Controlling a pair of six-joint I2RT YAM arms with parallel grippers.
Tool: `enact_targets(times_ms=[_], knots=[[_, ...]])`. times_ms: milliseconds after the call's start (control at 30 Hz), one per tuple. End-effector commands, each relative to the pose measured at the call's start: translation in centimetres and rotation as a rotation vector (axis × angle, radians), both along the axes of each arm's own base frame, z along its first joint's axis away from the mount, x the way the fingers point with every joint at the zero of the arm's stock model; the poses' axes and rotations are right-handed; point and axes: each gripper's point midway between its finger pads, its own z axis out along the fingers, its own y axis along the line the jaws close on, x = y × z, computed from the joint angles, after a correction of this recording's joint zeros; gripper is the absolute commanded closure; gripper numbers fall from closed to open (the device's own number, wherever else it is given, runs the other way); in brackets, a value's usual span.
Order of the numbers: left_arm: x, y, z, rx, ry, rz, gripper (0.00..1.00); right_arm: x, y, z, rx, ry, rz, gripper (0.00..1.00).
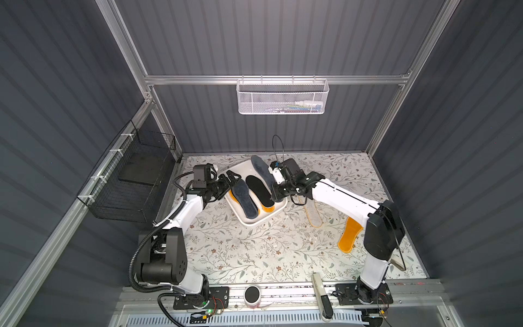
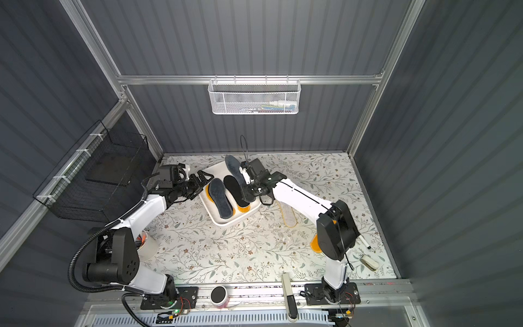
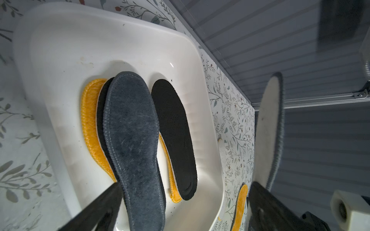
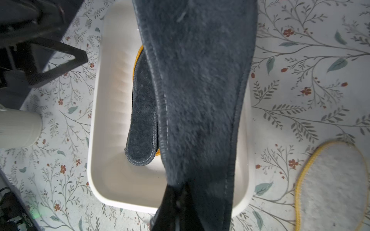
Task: Put the insoles into the storage box
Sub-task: Place the insole in the storage box.
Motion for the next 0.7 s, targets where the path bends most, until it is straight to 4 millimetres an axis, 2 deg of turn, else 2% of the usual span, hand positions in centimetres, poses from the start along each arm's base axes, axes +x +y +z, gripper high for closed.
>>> enact_targets(times_ms=[0,133,400,667], knots=[[-0.8,0.5,-0.2,0.021,0.004,-0.003,0.0,0.1,-0.6,-1.6,-0.119,0.033,0.01,1.0],[-0.9,0.8,-0.2,0.024,0.005,0.005,0.0,0.2,0.7,-2.9,-0.164,0.048,0.073,1.0],[-0.9,0.8,-0.4,0.02,0.012,0.004,0.0,1.0,1.4,-4.7,-0.223,0.052,0.112,1.0],[-0.8,0.7,-0.7,0.009,0.024,0.005,0.0,1.6,2.0,-6.4,-0.244,0.084,0.075,1.0]])
